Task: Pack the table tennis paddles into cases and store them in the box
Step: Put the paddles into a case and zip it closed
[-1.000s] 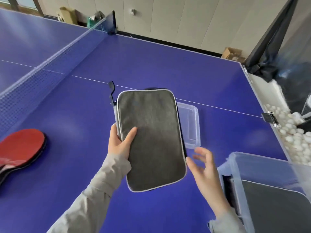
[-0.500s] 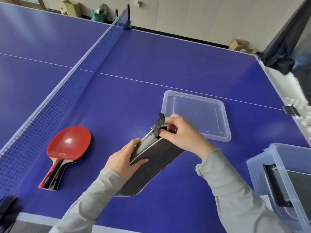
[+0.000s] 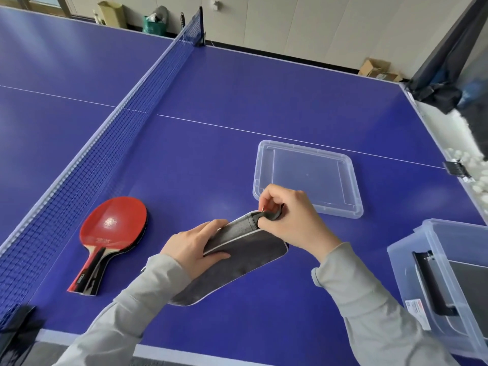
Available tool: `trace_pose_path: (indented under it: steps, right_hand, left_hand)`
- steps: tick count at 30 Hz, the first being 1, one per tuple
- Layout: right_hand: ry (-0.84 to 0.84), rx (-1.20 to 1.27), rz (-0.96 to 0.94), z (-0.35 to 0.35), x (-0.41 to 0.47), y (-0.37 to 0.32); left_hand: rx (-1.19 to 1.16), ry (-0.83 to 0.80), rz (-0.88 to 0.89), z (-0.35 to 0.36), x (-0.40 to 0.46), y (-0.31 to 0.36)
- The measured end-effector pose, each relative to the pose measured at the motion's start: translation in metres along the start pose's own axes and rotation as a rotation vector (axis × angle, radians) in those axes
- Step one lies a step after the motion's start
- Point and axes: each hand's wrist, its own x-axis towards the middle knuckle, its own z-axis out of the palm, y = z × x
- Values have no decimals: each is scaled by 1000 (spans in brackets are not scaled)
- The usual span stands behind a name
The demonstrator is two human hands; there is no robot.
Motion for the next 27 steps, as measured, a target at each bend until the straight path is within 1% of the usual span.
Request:
trace_pose_path:
  steps: [3, 5, 8, 11, 14, 19, 23, 25, 27]
  right_hand:
    - [13, -1, 17, -4, -1, 4]
    - [-17, -3, 13, -8, -1, 5]
    - [-86, -49, -51, -16, -2, 3]
    - [-134, -108, -103, -27, -2, -1]
    - [-157, -88, -117, -41, -1, -5]
    - [-109, -59, -113, -58, 0, -7]
    - [-69, -87, -118, -59, 3, -2]
    - [-18, -119, -153, -58, 4, 5]
    - [53, -143, -172, -61, 3, 13]
  left_hand:
    - [10, -18, 13, -4, 4, 4]
    - [-3, -31, 9, -7, 6, 6]
    - [-46, -35, 46, -11, 8, 7]
    - [-110, -28, 73, -15, 10, 6]
    - [-227, -19, 74, -20, 12, 6]
    - [-418, -18, 115, -27, 16, 13]
    - [-521, -73, 93, -33, 22, 12]
    - [-543, -68, 99, -38, 25, 10]
    - [-582, -28, 95, -45, 26, 8]
